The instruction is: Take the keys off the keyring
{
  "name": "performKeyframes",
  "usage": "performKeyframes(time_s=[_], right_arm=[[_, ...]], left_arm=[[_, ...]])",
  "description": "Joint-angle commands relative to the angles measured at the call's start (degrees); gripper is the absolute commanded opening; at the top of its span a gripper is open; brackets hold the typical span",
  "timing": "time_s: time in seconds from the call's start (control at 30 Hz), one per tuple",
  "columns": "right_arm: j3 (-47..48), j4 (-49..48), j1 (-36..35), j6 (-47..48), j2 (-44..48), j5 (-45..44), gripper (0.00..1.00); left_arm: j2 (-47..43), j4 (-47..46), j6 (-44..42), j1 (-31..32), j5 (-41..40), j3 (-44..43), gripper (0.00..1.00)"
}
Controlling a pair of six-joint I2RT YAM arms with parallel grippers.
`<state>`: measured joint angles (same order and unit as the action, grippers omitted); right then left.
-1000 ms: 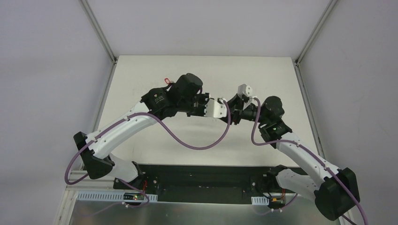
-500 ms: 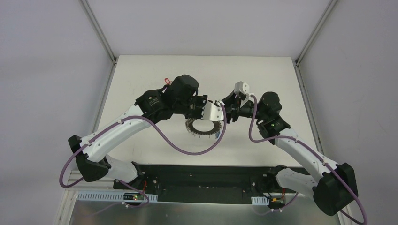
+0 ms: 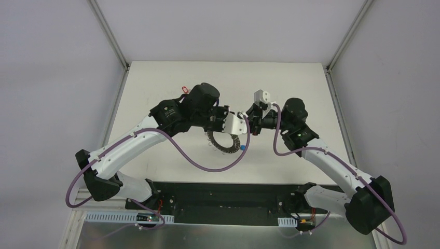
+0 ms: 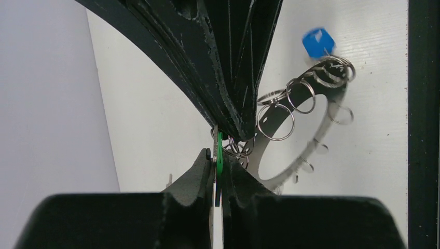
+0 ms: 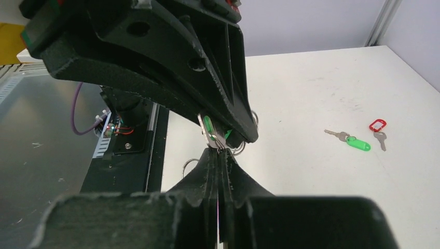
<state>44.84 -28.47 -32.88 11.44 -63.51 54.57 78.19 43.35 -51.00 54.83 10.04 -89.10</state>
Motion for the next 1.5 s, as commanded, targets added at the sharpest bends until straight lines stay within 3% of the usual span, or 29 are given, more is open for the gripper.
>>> performKeyframes(time_s=[0.0, 0.63, 1.17, 1.47], right_arm=[[2.2, 1.6, -0.5, 2.3, 1.3, 1.4, 0.0], [0.2, 4.8, 2.1, 0.7, 8.3, -1.4, 0.0], [-2.9, -12.3, 2.2, -10.0, 8.3, -1.1, 0.0], [-0.4, -12.7, 2.7, -18.2, 5.4, 5.9, 0.0]], left_arm=[[-1.6, -2.5, -0.4, 0.6, -0.7, -1.4, 0.0], [-3.8, -4.5, 2.2, 0.5, -7.1, 3.6, 0.0], [-3.5, -4.9, 3.5, 0.6, 0.2, 5.8, 0.0], [-3.2, -5.5, 2.4, 0.5, -6.0, 3.7, 0.0]])
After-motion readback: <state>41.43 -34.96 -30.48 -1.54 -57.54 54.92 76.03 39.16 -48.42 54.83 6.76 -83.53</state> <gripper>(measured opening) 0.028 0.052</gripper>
